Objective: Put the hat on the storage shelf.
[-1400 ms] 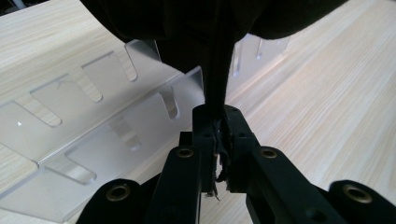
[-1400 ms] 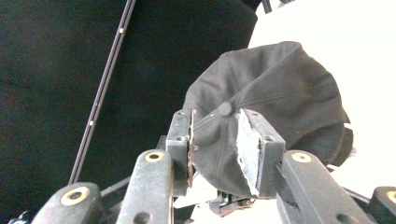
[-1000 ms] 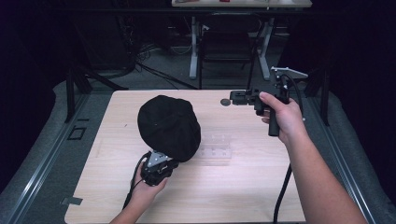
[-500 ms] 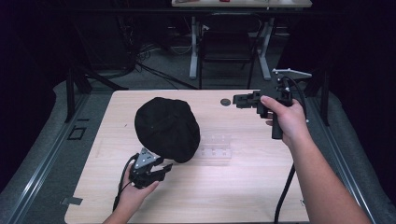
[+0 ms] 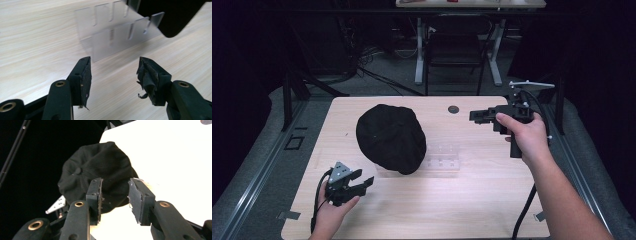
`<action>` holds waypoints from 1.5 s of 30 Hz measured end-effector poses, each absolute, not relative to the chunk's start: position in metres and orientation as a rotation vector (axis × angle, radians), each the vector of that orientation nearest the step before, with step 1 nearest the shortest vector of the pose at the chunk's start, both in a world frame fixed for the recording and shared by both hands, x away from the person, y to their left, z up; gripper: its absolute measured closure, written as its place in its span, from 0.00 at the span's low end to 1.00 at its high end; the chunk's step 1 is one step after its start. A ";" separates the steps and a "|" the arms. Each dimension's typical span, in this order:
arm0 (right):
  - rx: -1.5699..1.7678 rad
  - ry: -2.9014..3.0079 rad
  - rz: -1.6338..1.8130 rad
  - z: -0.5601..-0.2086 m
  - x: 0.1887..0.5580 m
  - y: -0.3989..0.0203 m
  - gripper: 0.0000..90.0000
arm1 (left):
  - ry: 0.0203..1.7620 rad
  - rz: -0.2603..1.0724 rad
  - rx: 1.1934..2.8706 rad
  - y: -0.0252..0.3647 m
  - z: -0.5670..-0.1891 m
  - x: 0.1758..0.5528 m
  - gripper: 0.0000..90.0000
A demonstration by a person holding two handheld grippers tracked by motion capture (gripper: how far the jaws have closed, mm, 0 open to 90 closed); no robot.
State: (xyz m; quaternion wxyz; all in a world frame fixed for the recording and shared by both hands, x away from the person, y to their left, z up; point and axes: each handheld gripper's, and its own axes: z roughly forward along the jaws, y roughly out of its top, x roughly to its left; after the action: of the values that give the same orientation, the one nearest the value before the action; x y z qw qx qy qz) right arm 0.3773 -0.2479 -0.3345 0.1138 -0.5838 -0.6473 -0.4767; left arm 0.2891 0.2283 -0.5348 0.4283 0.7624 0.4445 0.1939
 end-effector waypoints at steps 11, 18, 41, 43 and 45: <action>-1.825 -2.072 -1.356 -0.360 0.357 -0.257 0.66 | 1.176 0.516 1.867 0.247 -0.553 0.290 0.50; -1.883 -2.195 -1.367 -0.383 0.336 -0.262 0.62 | 1.173 0.512 1.888 0.246 -0.555 0.290 0.50; -1.997 -2.451 -1.385 -0.479 0.284 -0.258 0.53 | 1.156 0.507 1.919 0.242 -0.559 0.291 0.50; -2.027 -2.462 -1.400 -0.487 0.282 -0.259 0.52 | 1.157 0.501 1.920 0.242 -0.559 0.291 0.51; -2.038 -2.442 -1.409 -0.494 0.281 -0.261 0.52 | 1.153 0.504 1.925 0.240 -0.559 0.291 0.53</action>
State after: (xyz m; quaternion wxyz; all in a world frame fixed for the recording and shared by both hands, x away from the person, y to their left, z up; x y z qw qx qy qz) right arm 0.2807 -0.2607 -0.4939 -0.1678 -0.5775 -0.6920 -0.3993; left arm 0.2908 0.2404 -0.5592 0.4086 0.7639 0.4577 0.2002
